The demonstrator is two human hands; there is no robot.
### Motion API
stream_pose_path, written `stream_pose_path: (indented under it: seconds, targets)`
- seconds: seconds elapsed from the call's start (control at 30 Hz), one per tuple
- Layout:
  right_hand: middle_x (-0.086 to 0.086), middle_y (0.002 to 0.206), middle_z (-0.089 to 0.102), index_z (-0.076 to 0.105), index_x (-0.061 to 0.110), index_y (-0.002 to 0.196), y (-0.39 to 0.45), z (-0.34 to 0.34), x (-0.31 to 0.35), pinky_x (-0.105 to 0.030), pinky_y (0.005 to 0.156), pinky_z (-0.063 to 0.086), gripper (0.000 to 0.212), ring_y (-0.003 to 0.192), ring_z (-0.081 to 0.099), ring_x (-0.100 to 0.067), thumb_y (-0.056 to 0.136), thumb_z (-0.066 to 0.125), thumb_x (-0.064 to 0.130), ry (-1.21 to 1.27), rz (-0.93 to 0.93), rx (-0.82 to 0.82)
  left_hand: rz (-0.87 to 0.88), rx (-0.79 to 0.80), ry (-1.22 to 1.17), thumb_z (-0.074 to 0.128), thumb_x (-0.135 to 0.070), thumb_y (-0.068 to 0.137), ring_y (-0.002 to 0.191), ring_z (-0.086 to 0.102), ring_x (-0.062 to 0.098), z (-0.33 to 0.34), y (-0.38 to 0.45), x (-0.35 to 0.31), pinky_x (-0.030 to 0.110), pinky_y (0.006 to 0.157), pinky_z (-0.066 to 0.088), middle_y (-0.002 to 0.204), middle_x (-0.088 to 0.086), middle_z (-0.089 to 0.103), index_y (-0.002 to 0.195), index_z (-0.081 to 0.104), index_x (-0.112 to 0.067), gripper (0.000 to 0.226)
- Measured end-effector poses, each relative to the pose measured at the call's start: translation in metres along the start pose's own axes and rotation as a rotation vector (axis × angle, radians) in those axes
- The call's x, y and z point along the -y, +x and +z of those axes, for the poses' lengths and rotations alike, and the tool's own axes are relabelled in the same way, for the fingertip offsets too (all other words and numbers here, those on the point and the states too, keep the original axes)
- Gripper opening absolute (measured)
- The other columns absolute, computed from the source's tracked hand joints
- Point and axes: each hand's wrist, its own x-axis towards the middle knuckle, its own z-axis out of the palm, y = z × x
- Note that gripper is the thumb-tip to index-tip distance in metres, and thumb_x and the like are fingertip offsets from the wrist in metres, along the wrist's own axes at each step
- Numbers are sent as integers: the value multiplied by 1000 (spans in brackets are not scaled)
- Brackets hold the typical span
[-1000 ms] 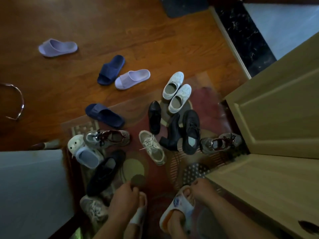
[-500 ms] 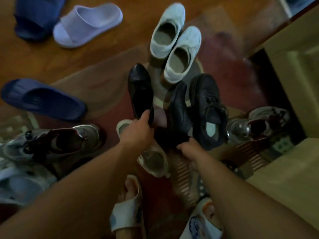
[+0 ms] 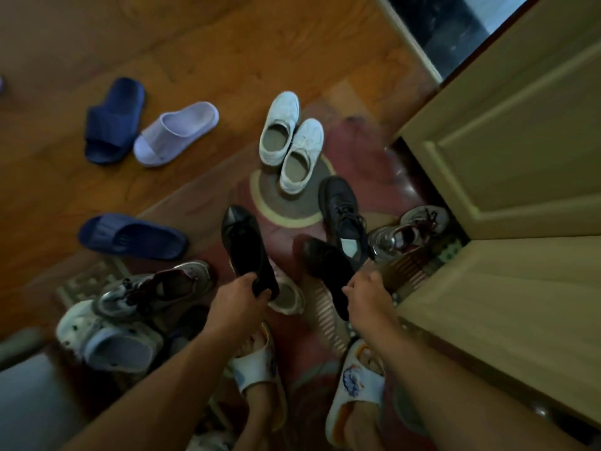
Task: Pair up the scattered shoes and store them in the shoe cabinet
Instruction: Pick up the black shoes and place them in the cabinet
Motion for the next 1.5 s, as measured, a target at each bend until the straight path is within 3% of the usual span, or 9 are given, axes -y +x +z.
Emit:
stream_pose_path:
  seconds: [0.13,0.23,0.4,0.57,0.7,0.9,1.03,1.27,1.5]
  targets:
    - [-10,120,45,56,9,114,-64,4,-22,-30,73,43,21,85,57,-23,102,52,26,-96,-44,-21,-31,48,34,66,-43,90,81,65,24,5,-70,0,33,63,51,81,-1,63,85,54,-27,21]
    - [-7,124,44,59,13,115,-110,15,-55,-35,89,48,18,101,59,-27,104,47,22,-108,-78,157,-42,126,75,66,-45,90,81,65,22,32,-121,-9,29,58,45,80,-4,58,90,52,-29,21]
    - [-9,114,49,59,15,102,-178,24,-123,-32,82,44,29,99,57,-29,99,54,43,51,-71,271,0,292,246,63,-47,88,97,65,26,91,-188,-28,29,70,46,103,4,67,94,54,-25,24]
    - [-6,118,47,59,16,115,-229,27,-227,-24,88,43,33,106,55,-23,88,72,27,143,-84,407,23,354,343,63,-42,85,96,64,21,164,-255,-65,29,71,38,95,-4,65,98,59,-26,20]
    - [-4,117,37,52,24,103,-258,26,-290,-31,93,47,20,101,52,-23,92,66,15,259,-21,432,58,325,325,65,-30,84,100,66,23,218,-293,-78,28,68,42,105,3,69,100,63,-20,19]
    - [-12,122,51,52,20,98,-217,33,-344,-24,75,42,18,102,57,-26,92,67,11,370,133,289,213,350,364,66,-36,82,103,62,23,273,-265,-75,31,77,46,110,0,58,110,62,-25,30]
    - [-8,107,57,56,9,102,-170,45,-361,-19,59,37,13,91,54,-19,94,65,12,378,179,182,382,327,449,62,-35,84,96,64,25,295,-217,-66,31,75,45,107,0,58,108,64,-25,26]
    - [-17,127,64,62,5,124,-106,31,-345,-36,95,51,40,115,63,-32,92,69,29,344,186,-5,565,194,555,63,-31,87,96,67,26,313,-158,-104,29,68,44,105,4,69,103,64,-22,19]
    - [-18,123,66,62,7,125,-166,9,-338,-43,93,56,41,112,65,-33,92,68,30,313,131,-169,614,104,482,65,-23,86,107,64,28,314,-204,-126,31,80,48,112,8,67,110,64,-20,24]
